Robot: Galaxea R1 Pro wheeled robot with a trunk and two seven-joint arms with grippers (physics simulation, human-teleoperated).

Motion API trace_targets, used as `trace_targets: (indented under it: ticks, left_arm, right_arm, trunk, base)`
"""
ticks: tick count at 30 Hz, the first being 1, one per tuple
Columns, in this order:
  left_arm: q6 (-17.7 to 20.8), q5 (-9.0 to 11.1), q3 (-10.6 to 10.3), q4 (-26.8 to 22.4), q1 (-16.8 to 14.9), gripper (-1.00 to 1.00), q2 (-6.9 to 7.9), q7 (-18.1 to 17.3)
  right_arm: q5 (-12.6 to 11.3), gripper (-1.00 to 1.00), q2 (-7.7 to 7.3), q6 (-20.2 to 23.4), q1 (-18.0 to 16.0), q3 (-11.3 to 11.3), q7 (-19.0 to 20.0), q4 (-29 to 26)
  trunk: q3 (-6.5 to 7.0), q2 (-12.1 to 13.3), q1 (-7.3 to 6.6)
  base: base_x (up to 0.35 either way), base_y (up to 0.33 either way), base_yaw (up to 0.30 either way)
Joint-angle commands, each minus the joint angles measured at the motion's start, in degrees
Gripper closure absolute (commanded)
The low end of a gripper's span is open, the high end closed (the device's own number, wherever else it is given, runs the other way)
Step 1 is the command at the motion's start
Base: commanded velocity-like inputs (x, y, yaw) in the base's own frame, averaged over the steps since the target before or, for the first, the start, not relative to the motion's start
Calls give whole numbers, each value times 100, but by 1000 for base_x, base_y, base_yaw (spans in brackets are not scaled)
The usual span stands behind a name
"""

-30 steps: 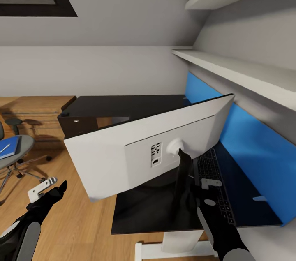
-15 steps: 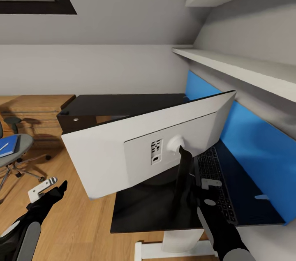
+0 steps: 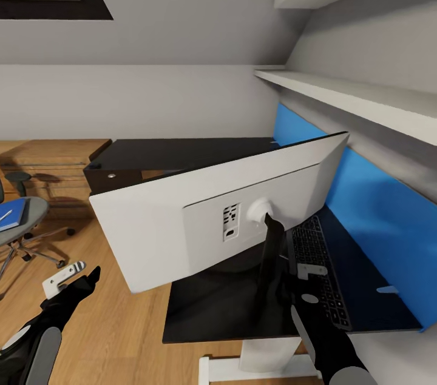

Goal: In the bedroom, organize the workspace by keeping the computer under the desk, ensuring the monitor is on the desk, placing the keyboard on the desk next to the monitor, placing the mouse on the desk next to the keyboard, moving the folder from the swivel chair onto the desk next to the mouse, stacking the notebook on top of the folder with the pen on top of the notebook, and positioning the swivel chair next to the desk.

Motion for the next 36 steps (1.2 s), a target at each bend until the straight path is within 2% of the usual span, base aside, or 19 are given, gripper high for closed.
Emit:
trace_targets:
  ticks: [1,18,31,36]
  left_arm:
    - [26,61,-3,-8,-4,-100,3,43]
    - [26,61,-5,9,-5,-100,-9,43]
    - [26,52,-12,18,-5,-100,-106,34]
    - [19,44,-12,18,-4,-100,-117,34]
  right_arm:
    - [33,-100,5,43,-2,-10,-5,-10]
    - [33,-100,3,43,-2,-10,-5,-10]
    - [33,-100,-7,124,-5,-11,-11,15]
    - [33,-100,-19,264,-27,-18,-7,340]
  trunk:
    - [-6,-4,0]
    - [-6,-4,0]
    - [-6,-4,0]
    - [-6,-4,0]
  base:
    - [0,0,0]
    - [0,0,0]
    - [0,0,0]
    - [0,0,0]
